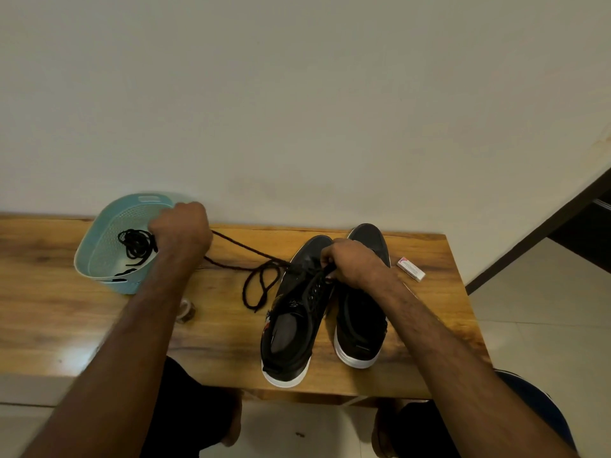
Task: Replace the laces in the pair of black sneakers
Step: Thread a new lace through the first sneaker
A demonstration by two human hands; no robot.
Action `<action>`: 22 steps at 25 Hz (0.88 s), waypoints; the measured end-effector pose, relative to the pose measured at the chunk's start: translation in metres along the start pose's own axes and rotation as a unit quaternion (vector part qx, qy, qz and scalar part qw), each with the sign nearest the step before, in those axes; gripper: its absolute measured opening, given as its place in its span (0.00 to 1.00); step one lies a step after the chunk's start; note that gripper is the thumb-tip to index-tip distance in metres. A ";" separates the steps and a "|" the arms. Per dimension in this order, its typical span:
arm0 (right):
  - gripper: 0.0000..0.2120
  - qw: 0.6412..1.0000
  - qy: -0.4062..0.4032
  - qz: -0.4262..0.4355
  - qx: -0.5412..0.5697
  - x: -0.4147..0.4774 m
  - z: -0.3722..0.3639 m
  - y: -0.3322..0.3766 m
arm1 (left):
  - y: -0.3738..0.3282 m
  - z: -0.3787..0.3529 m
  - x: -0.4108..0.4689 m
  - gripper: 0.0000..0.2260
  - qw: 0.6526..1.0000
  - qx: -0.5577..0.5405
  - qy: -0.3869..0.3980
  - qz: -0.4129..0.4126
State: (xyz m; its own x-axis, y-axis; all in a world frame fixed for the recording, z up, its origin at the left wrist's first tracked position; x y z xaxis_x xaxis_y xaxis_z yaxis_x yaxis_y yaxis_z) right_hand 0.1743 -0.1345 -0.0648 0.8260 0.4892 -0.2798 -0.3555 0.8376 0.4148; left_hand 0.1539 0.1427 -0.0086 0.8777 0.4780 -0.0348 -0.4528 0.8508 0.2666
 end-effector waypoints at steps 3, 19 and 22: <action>0.11 1.000 -0.004 0.003 -0.010 0.002 0.001 0.002 | -0.048 -0.007 -0.023 0.15 0.962 -0.145 0.062 -0.222; 0.11 0.999 0.018 0.005 0.036 0.005 -0.001 -0.001 | -0.037 -0.003 -0.029 0.09 0.988 0.100 0.033 -0.109; 0.05 0.993 0.011 0.007 0.117 0.008 0.001 0.003 | -0.045 -0.015 -0.034 0.19 0.979 0.071 0.094 -0.165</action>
State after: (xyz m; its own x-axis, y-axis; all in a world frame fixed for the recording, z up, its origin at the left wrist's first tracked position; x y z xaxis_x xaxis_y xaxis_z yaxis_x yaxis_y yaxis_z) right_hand 0.1806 -0.1285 -0.0652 0.8115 0.5072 -0.2901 -0.2536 0.7530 0.6072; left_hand 0.1424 0.0918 -0.0339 0.9217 0.2262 -0.3150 -0.1124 0.9333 0.3412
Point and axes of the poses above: each hand's wrist, its own x-axis towards the middle knuckle, its own z-axis out of the back of the hand, y = z × x, the point moved 3 cm from there along x, towards the middle knuckle, and after that the axes turned 11 degrees about x, right-handed, at the moved point
